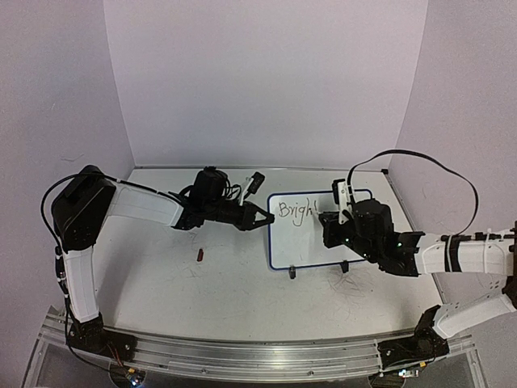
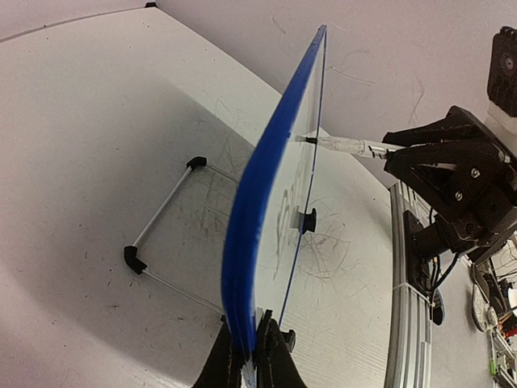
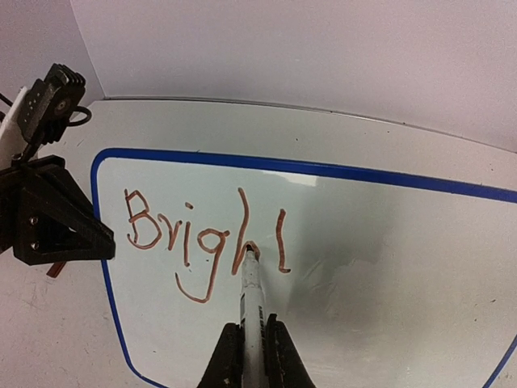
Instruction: Write a sentence on the whiteboard
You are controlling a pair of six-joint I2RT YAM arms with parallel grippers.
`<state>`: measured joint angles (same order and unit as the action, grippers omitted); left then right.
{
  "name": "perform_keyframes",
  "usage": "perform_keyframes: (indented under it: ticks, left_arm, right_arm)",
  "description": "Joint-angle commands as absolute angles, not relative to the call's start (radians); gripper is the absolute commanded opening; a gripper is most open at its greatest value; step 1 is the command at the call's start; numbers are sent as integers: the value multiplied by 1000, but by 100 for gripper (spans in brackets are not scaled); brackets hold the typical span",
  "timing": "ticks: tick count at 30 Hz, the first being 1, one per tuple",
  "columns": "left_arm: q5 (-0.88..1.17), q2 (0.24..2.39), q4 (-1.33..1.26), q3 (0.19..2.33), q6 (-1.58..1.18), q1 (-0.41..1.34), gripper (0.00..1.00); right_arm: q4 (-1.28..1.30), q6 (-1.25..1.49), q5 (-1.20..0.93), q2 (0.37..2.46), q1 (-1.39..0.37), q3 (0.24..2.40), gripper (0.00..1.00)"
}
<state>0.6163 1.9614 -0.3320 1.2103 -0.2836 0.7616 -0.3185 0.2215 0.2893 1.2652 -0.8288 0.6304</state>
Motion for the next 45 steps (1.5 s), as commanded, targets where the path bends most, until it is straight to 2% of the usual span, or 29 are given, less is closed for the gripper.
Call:
perform_keyframes:
  ticks: [1,15,22,45]
  left_arm:
    - [501,1986,-208,1218,-229,776,0]
    - [500,1982,-199,1216,-227,776,0]
    - [504,1992,-194,1228,-228,778,0]
    - [489,1997,-153,1252,-212,782,0]
  right_arm:
    - [-334,227,362,1260,-823,658,0]
    - [-273,260,466,1223,-823,646,0]
    - [-330,201,312,1123,-823,589,0]
    - [-308,214,425,1190,-818,620,0]
